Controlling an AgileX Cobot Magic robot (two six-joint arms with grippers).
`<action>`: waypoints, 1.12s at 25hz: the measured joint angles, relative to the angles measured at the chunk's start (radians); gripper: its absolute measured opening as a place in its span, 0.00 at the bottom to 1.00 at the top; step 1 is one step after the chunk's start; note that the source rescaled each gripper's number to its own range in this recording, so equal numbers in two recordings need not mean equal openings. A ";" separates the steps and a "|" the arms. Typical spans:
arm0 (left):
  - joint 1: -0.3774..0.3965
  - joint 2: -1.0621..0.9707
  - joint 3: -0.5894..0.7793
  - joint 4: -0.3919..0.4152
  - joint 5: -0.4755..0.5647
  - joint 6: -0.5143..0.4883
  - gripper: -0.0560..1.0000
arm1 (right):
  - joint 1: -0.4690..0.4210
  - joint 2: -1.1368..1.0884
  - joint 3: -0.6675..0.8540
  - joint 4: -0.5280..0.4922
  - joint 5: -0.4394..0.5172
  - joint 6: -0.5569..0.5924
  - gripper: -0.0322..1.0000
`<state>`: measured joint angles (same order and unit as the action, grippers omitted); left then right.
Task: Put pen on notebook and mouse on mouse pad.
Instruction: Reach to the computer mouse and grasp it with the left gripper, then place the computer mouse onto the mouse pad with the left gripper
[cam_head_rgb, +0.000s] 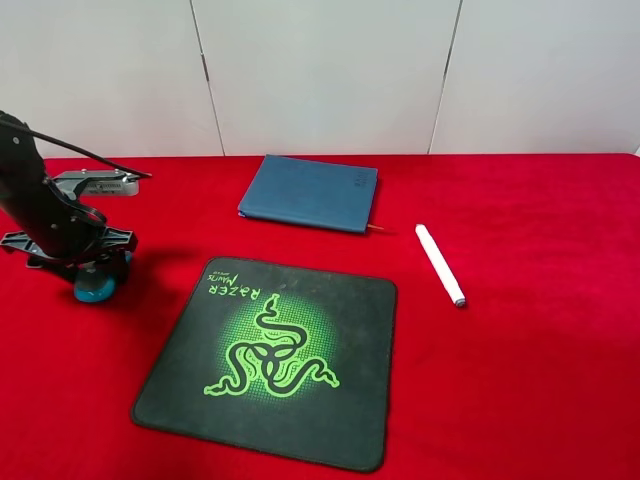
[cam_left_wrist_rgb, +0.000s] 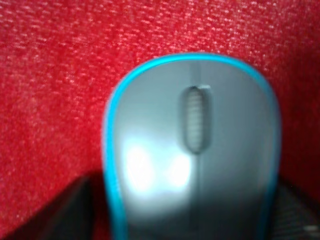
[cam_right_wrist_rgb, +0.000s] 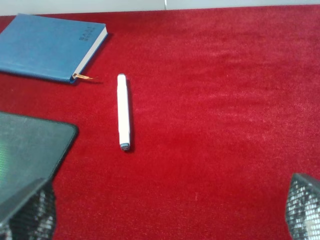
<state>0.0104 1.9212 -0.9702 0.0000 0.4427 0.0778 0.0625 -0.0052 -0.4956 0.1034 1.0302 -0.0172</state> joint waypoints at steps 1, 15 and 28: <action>0.000 0.000 0.000 0.000 -0.002 0.000 0.05 | 0.000 0.000 0.000 0.000 0.000 0.000 1.00; 0.000 -0.104 -0.048 -0.057 0.163 -0.014 0.05 | 0.000 0.000 0.000 0.000 0.000 0.000 1.00; -0.110 -0.239 -0.052 -0.070 0.402 -0.014 0.05 | 0.000 0.000 0.000 0.000 0.000 0.000 1.00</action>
<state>-0.0998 1.6822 -1.0221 -0.0702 0.8451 0.0636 0.0625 -0.0052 -0.4956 0.1034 1.0302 -0.0172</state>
